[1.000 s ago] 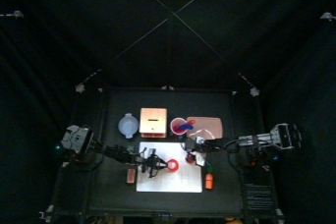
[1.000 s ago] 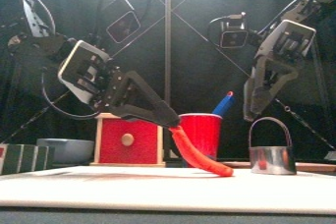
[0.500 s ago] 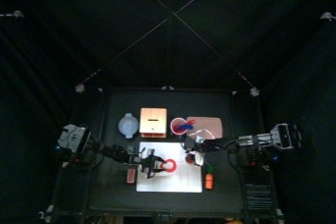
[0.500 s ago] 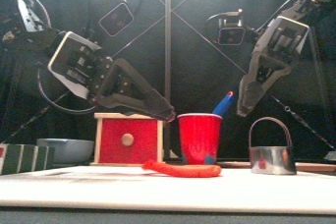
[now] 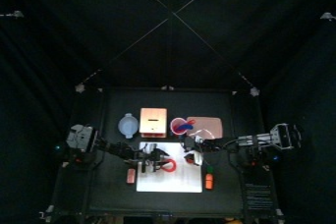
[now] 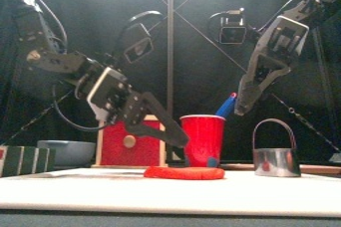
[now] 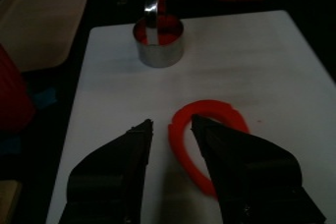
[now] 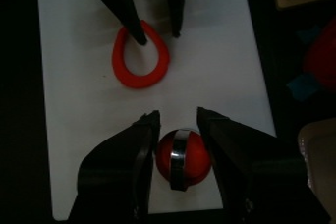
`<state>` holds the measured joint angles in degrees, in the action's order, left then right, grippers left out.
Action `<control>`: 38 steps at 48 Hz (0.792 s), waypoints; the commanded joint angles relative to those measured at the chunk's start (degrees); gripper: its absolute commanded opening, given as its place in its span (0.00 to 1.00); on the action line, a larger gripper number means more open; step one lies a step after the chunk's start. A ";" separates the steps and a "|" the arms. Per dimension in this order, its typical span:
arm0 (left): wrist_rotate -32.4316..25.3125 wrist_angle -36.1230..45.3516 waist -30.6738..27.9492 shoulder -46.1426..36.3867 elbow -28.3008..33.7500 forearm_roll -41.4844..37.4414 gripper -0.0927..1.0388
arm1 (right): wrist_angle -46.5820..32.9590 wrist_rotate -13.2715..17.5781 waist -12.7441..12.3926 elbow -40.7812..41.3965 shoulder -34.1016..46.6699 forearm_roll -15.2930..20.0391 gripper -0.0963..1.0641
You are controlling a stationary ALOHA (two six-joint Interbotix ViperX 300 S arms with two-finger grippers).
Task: Get the cutter from the drawer then cut the dough then place the extra dough in the bowl
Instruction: Place the extra dough in the bowl
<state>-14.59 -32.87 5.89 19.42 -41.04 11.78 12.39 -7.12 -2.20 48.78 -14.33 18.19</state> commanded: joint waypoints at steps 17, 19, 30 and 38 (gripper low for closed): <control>-0.44 10.55 -0.44 -0.53 2.72 -0.26 0.76 | -1.05 -0.09 -0.18 -0.44 -0.62 0.09 0.73; -0.35 10.72 -0.44 -0.53 2.72 -0.26 0.76 | -1.05 -0.09 -0.09 -0.44 -0.62 0.09 0.73; -0.26 11.16 -1.05 -0.09 3.08 0.88 0.76 | -1.05 0.00 -0.09 -0.35 -0.62 0.35 0.73; -0.26 13.71 -1.23 0.53 3.78 1.05 0.76 | -1.05 0.00 -0.09 -0.62 -0.62 0.44 0.73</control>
<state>-14.77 -20.92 5.19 19.78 -38.06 12.66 11.78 -7.03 -2.20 48.96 -14.33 18.46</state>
